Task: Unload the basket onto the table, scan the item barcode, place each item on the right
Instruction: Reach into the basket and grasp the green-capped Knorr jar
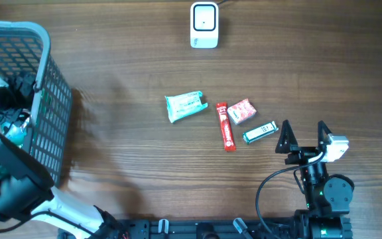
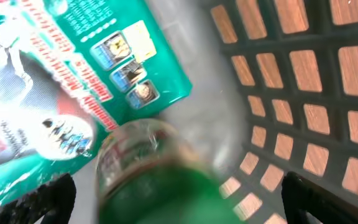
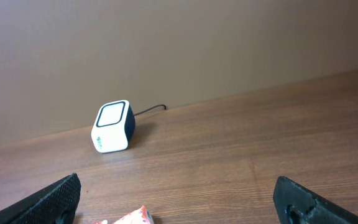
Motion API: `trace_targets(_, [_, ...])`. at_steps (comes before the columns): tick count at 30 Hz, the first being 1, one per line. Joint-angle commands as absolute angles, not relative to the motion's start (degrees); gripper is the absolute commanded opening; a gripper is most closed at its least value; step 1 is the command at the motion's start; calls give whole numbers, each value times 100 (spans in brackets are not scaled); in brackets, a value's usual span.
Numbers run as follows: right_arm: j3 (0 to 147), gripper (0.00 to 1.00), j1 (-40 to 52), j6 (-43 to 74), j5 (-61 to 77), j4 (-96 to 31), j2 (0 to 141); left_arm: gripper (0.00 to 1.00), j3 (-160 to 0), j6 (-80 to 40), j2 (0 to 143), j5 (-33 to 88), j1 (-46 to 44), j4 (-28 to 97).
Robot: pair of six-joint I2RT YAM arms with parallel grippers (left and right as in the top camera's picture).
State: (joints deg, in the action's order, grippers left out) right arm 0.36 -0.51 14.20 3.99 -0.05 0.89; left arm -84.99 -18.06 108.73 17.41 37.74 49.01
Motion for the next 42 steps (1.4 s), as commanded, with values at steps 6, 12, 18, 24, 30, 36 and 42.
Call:
trace_targets(6, [30, 100, -16, 1367, 342, 8, 43, 100, -8562, -1712, 10774, 1691, 3811, 5179])
trace_targets(12, [30, 100, -16, 1367, 342, 8, 43, 100, -8562, -1712, 10781, 1688, 3811, 5400])
trace_targets(18, [30, 100, -16, 1367, 342, 8, 43, 100, -8545, -1715, 10986, 1538, 3809, 5590])
trace_targets(24, [30, 100, -16, 1367, 342, 8, 43, 100, -8545, -1708, 11539, 1538, 3780, 5673])
trace_targets(30, [30, 100, -16, 1369, 342, 8, 43, 78, -8552, -1691, 11690, 1538, 3686, 5730])
trace_targets(36, [30, 100, -16, 1367, 342, 8, 43, 61, -9065, -1688, 11651, 1538, 3712, 6267])
trace_targets(42, [30, 100, -16, 1369, 342, 8, 43, 60, -10842, -1688, 11437, 1538, 3712, 7349])
